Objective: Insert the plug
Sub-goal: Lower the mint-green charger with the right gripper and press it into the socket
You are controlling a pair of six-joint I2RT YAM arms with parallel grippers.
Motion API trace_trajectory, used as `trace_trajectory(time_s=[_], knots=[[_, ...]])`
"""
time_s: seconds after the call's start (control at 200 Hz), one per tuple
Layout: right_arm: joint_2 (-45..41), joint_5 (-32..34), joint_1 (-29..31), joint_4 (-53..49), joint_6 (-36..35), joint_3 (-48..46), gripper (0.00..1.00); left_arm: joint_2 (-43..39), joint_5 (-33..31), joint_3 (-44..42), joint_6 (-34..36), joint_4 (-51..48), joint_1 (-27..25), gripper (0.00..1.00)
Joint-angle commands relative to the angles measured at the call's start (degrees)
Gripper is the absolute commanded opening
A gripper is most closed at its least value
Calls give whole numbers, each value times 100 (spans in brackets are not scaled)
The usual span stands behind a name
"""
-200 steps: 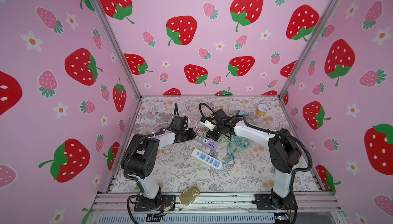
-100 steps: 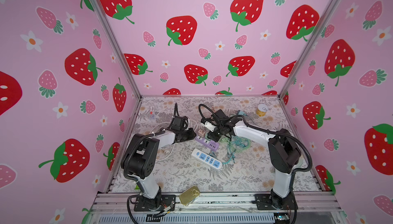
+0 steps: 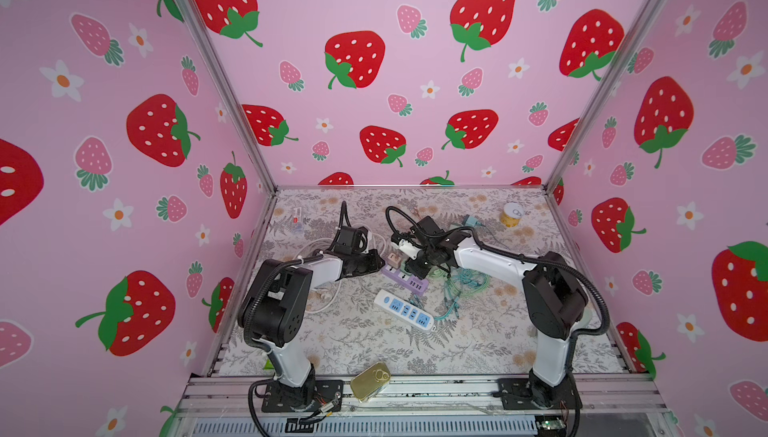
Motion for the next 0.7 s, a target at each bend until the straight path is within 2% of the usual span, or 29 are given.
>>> trace_trajectory(time_s=[0.0,0.695], knots=[[79,82,28,-158,-45,-104,4,134,162,4,23,-77,25,20],[181,360,59,-81,-56,-262,5,209,291,-56,86,-198,25,19]])
